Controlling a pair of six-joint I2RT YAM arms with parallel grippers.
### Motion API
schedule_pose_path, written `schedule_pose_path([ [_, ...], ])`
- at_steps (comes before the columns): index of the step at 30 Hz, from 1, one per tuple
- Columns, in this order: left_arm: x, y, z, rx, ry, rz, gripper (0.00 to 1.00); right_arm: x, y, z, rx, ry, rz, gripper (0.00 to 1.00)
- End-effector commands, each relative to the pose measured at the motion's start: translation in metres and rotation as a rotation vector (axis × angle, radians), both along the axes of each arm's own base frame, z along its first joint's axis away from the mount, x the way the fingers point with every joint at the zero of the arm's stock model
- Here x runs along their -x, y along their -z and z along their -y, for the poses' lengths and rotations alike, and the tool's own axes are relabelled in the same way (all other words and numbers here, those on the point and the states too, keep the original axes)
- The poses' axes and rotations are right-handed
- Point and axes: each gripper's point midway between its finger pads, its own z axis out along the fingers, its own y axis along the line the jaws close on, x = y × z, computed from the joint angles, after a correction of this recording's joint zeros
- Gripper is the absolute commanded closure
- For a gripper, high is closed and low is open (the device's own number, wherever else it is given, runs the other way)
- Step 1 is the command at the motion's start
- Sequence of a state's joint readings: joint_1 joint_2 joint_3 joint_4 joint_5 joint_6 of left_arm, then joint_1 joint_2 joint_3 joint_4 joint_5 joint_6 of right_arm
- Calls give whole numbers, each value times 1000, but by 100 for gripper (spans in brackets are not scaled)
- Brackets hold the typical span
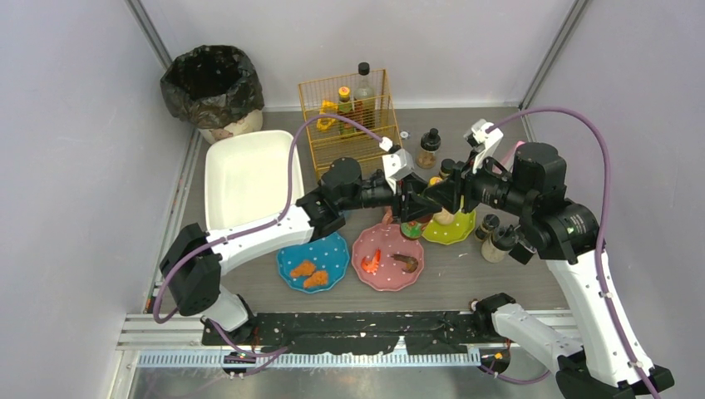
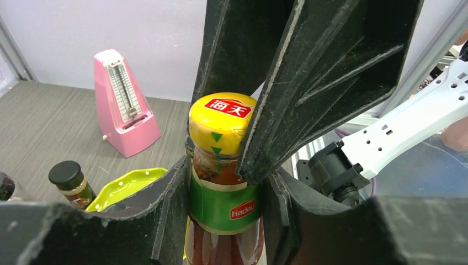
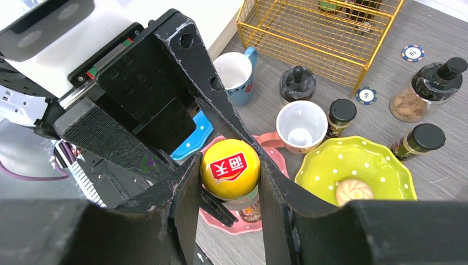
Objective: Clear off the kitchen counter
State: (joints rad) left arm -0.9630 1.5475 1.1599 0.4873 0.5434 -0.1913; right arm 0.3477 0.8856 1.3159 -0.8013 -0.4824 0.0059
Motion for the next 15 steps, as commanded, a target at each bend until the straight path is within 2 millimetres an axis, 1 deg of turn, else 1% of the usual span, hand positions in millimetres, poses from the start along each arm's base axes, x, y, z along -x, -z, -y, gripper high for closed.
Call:
schedule_pose_path([
  [1,-4,-30,-3,100,-42,39,100,3,-41,-10,-106,-42,137,80],
  [2,-6,-30,-5,100,-60,35,100,2,-42,-9,-111,-28,140,65],
  [3,-8,-30,-8,100,-76,33,100,0,-41,-7,-111,-8,141,57],
  [4,-13,-30,-11,101,-102,31,100,1,-45,-5,-123,4,155,41],
  [5,-18,-30,-15,101,-130,28,100,1,-46,-1,-125,28,166,34],
  [6,-24,-30,-20,99,-159,24,100,0,-49,0,-135,42,177,26],
  [7,-30,-30,-25,96,-188,21,100,0,-51,4,-139,70,192,22],
  [8,-37,-32,-31,97,-215,20,100,-1,-54,7,-148,86,205,14],
  [9,-45,-34,-38,98,-248,18,100,0,-57,12,-153,119,223,11],
  [10,-52,-37,-44,101,-276,20,100,-2,-57,14,-157,134,236,4],
  [11,-59,-43,-53,109,-305,27,100,0,-61,20,-163,159,260,2],
  [13,-76,-56,-69,125,-372,44,100,2,-64,28,-173,200,297,4],
  [14,-85,-63,-79,128,-410,56,100,0,-61,30,-175,214,306,4],
  [15,-95,-71,-88,126,-448,70,100,3,-63,36,-182,245,330,5],
])
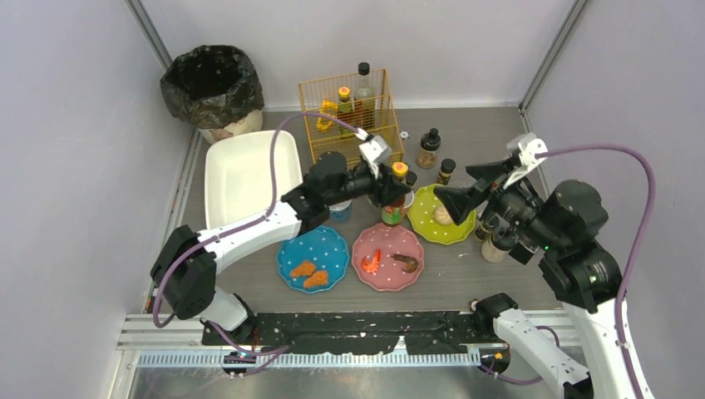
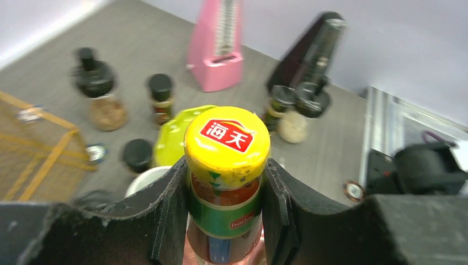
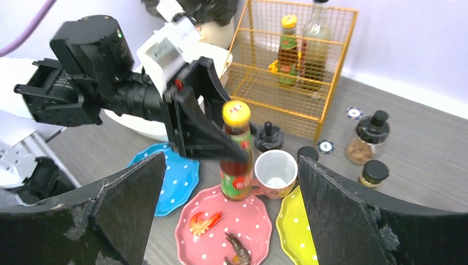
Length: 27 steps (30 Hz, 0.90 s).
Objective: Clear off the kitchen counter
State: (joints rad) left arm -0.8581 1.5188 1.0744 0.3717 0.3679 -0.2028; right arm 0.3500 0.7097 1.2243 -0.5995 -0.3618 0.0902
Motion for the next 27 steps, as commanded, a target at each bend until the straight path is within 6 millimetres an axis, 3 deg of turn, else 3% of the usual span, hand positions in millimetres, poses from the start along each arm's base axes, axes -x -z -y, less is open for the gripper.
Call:
schedule_pose_path([
  [1,-40,-130,-55,202,-212,243,100,-6,-14,19,-58,130,110,5],
  [10,-133,-201,-150,137,-573,385,100,-2,0,53,-56,296,162,5],
  [15,-192,-217,-185,123,-738,421,100,-6,8,62,-32,349,162,5],
  [20,-243,-226,-203,143,-831,459,100,-12,16,70,1,398,157,5],
  [27,-295,-218,-201,162,-842,494,100,-22,27,74,43,433,131,5],
])
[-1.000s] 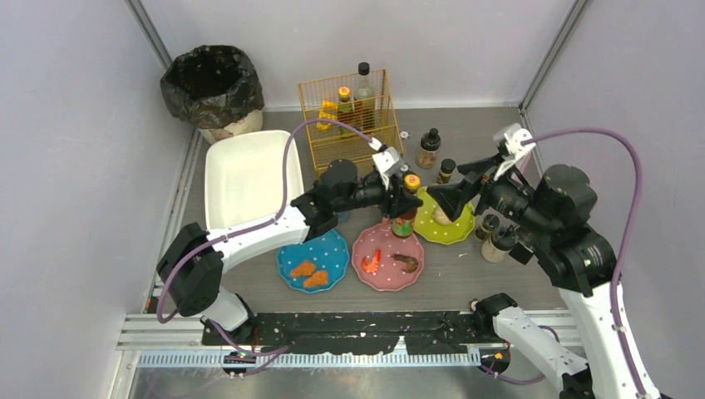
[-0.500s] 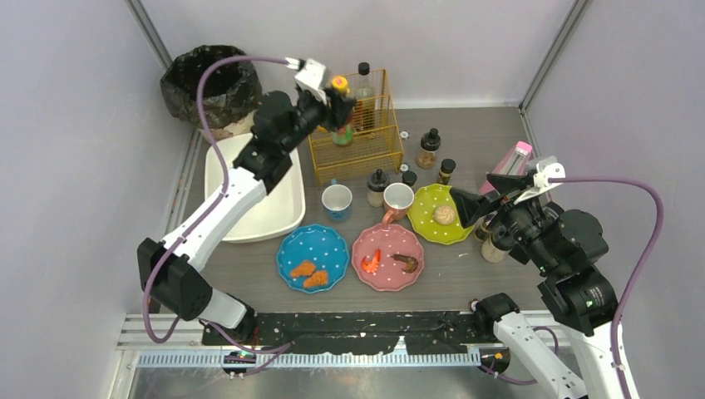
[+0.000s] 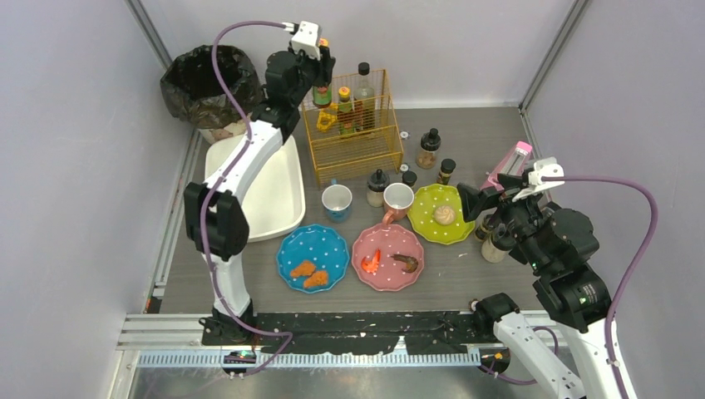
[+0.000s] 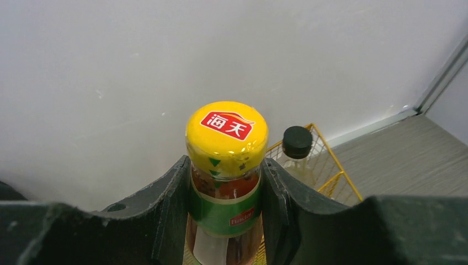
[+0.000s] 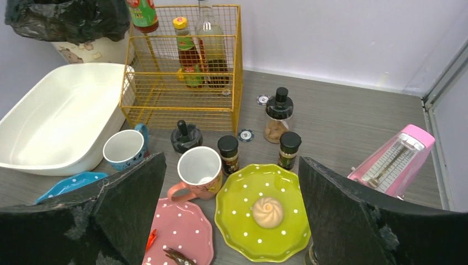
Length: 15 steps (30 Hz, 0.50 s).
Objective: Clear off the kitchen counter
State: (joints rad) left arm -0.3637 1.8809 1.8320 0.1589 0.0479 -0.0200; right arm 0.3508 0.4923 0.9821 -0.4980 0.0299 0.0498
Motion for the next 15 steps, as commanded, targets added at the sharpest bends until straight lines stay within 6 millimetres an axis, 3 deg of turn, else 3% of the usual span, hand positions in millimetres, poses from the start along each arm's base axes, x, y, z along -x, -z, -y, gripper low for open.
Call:
schedule_pose_path([
  [1,-7,-85,-9,81,-17,257,100,-10,-6,7,25,50,28,5],
  [4,-26,-63,-8,70,-31,230,100,-13,-4,9,40,62,20,5],
  [10,-46,-24,-6,57,-39,199,100,-19,2,10,70,74,4,5],
  [15,-50,-18,-6,59,-40,208,100,-23,4,8,85,71,-8,5],
])
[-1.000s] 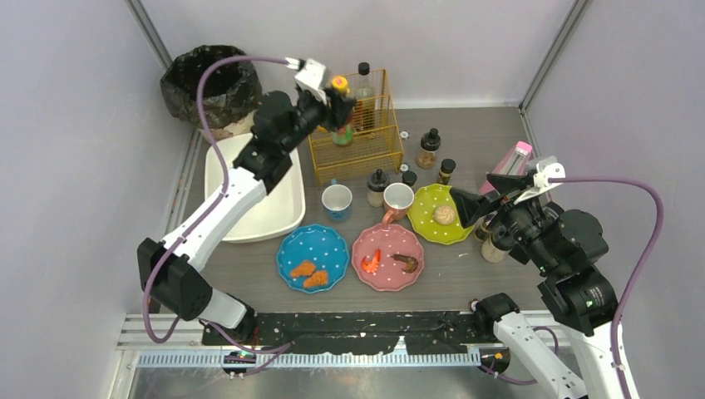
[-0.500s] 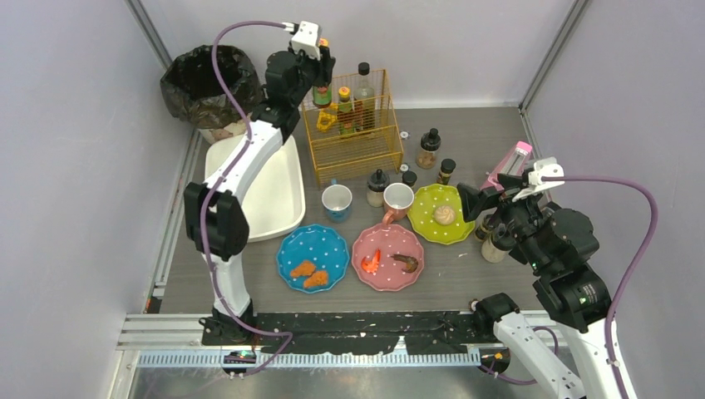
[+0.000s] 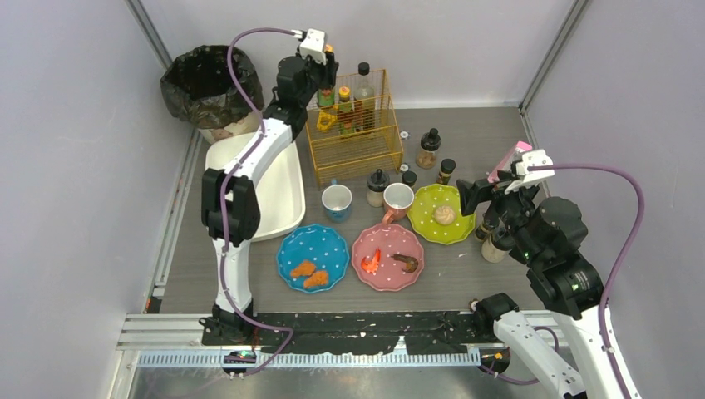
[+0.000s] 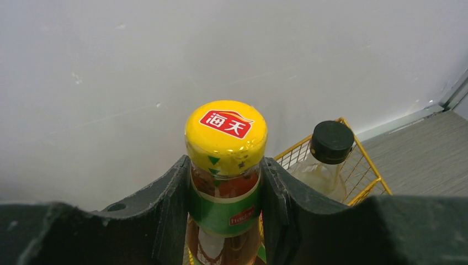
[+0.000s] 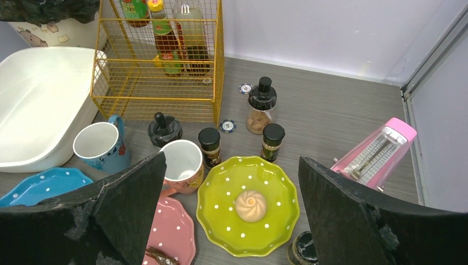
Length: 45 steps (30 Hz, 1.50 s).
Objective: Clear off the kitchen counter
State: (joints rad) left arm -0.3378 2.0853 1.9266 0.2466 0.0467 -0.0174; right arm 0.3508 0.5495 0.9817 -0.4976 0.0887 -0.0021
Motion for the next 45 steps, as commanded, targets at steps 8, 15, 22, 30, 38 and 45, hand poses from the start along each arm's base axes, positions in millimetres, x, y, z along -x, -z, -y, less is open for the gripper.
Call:
schedule_pose_path([
  [8,8,-35,-16,70,-47,175,92,-7,-2,-1,10,8,16,5],
  [15,3,-12,-23,84,-93,110,80,-6,4,-1,4,8,10,5],
  [22,-2,18,-21,73,-98,15,62,-3,6,-2,-3,-1,11,5],
  [30,1,39,-15,76,-72,-67,47,-2,8,-1,-2,-1,5,5],
  [38,13,19,-17,96,-66,-63,28,-2,15,-4,-26,-1,-51,5],
  [45,50,-38,-26,158,-43,-16,9,-6,28,11,-49,115,-162,5],
])
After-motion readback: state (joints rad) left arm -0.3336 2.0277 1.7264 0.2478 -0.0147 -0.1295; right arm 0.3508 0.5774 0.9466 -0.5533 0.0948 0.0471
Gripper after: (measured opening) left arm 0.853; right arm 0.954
